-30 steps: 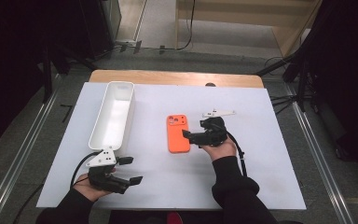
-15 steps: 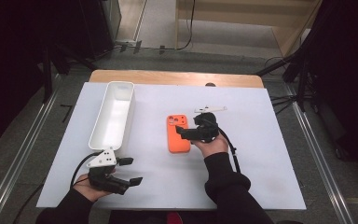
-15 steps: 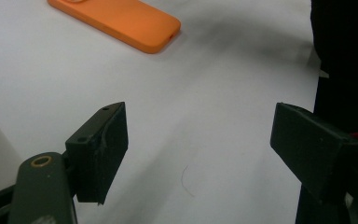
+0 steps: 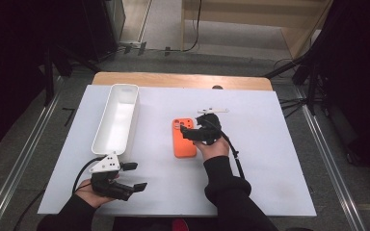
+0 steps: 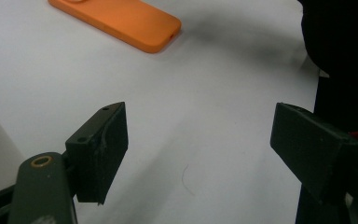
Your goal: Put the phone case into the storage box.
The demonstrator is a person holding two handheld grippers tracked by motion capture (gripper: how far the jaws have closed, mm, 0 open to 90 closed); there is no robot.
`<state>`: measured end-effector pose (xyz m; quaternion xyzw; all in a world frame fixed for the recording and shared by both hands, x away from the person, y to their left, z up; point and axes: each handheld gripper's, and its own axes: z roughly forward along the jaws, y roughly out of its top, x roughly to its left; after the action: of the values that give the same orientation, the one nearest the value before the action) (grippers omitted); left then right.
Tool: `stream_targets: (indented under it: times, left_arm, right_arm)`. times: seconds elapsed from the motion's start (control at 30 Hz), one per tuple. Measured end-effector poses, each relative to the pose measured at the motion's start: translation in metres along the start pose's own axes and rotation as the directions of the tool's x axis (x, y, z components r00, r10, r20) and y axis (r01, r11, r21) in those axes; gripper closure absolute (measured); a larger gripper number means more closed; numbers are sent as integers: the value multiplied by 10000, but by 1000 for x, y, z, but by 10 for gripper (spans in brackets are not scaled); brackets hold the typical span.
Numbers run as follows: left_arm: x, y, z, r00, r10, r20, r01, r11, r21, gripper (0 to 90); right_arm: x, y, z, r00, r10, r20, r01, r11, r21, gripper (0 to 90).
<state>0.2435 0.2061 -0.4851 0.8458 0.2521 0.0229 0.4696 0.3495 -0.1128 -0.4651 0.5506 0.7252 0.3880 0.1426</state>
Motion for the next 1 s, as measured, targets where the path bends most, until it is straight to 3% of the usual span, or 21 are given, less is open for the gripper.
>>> stream_targets:
  times: [0.63, 1.0]
  left_arm:
    - [0, 0, -1, 9999, -117, 36, 117, 9999, -71, 191]
    - [0, 0, -1, 10000, -84, 49, 84, 9999, -58, 191]
  right_arm:
    - [21, -5, 18, 9979, 263, 591, -256, 9996, -128, 126]
    - [23, -9, 22, 9983, 359, 459, -353, 9993, -153, 126]
